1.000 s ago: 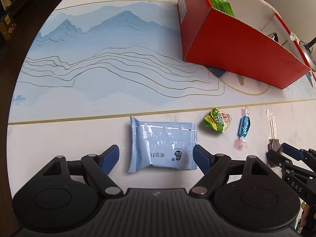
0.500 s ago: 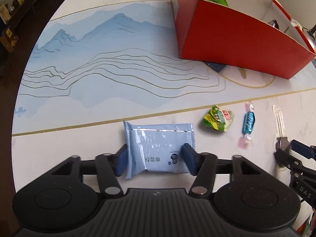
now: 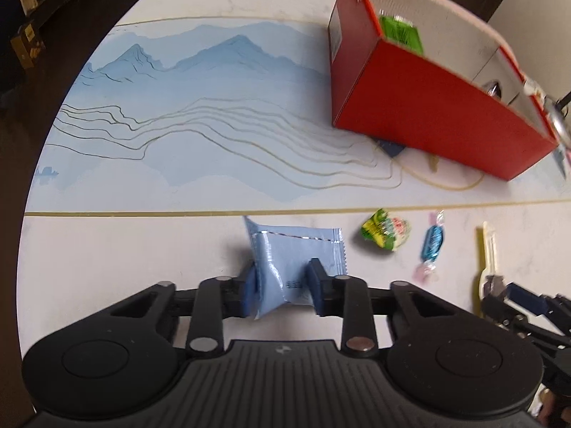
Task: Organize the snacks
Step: 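Close the left tool on the blue pack and lift it, then carry the blue pack and clear cookie pack over and into the red box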
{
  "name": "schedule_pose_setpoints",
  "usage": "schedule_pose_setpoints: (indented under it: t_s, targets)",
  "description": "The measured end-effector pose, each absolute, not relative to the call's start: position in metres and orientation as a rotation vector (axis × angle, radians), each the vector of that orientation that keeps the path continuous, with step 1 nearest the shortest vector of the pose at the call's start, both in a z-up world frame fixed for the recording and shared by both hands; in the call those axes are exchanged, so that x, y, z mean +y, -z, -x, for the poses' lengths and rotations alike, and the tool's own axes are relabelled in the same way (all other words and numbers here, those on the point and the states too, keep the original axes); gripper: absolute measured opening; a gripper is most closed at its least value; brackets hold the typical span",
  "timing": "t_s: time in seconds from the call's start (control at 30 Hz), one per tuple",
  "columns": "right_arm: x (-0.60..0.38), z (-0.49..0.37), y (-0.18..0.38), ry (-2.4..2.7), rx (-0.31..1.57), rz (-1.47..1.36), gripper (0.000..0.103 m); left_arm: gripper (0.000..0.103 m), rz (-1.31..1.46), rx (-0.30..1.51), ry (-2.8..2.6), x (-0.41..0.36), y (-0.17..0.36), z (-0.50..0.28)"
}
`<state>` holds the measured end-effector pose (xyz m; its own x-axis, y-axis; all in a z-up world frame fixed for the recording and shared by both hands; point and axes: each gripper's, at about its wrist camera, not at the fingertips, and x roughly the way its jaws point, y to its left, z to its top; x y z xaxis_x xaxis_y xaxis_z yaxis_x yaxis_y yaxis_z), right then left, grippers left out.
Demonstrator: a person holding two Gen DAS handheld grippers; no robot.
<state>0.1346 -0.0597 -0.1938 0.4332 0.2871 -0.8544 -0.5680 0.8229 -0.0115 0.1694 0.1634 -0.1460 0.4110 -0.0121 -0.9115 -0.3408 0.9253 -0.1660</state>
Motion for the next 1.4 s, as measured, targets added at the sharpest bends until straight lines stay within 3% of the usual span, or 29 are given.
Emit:
schedule_pose_setpoints:
  t_s: [0.23,0.8,1.13,1.4]
  targets:
    - [-0.064,-0.134,0.182,-0.556,0.969,0.292,0.040,0.018,0.435,1.089,-0.232,0.167,0.129,-0.159]
    - [-0.064,-0.144,0.107,-0.652,0.824,0.253,0.040,0.017,0.376,0.917,-0.167,0.131,0.053,-0.158]
    - [-0.052,-0.191,0.058,-0.674,0.689,0.265,0.040,0.017,0.318,0.804,-0.108,0.104,0.001,-0.204]
    - [-0.038,-0.240,0.049,-0.673,0.664,0.285,0.040,0.017,0.257,0.792,-0.098,0.087,-0.009,-0.257]
